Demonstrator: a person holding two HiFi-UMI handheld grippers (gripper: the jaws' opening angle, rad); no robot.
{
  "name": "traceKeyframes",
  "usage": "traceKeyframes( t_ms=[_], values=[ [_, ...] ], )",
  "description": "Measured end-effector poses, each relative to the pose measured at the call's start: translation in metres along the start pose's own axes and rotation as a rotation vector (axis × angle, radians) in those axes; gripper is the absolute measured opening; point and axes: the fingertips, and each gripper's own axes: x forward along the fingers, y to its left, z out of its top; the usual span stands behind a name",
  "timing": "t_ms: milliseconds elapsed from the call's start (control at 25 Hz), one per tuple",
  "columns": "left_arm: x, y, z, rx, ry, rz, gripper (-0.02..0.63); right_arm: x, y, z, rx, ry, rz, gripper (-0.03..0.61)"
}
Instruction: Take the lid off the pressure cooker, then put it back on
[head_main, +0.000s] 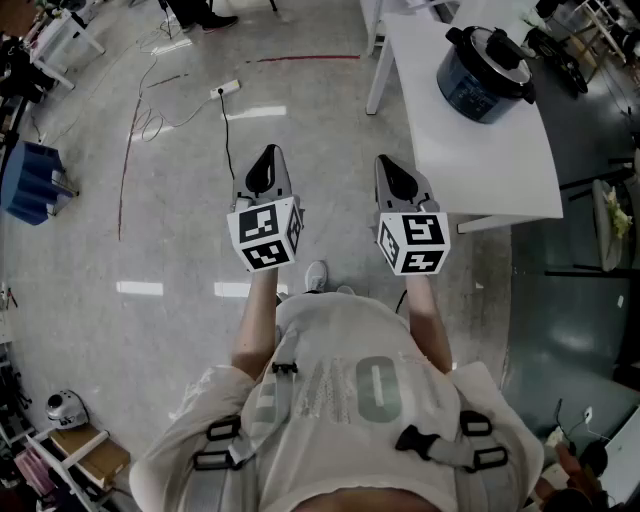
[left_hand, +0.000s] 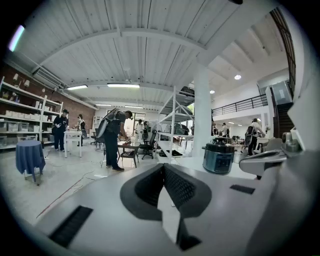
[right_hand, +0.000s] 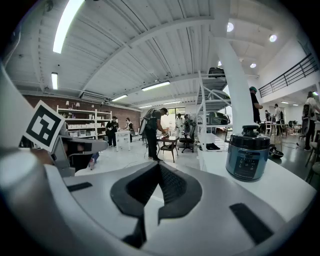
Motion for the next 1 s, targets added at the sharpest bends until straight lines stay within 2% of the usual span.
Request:
traceKeyframes(
  t_ms=[320,520,680,1000],
  values=[
    [0.005,0.012,0.005,0.006,-0.005,-0.019,0.018,0.013,0.016,-0.001,-0.023,0.028,0.015,0.006],
    [0.004,0.033,0.004,-0.015,-0.029,-0.045,0.018,0.022,0.035,-0.005,0.014,0.026,0.005,0.006],
    [0.005,0.043,-0.003,0.004,-0.024,-0.071,0.018,0.027,0.043,-0.014,0.045,0.035,-0.017,0.006],
    [0.034,0.066,-0.011,-0.006,-0.014,-0.065,0.018,0.067,0.047,-0.02,0.045,0.054,-0.001,0.008]
  ],
)
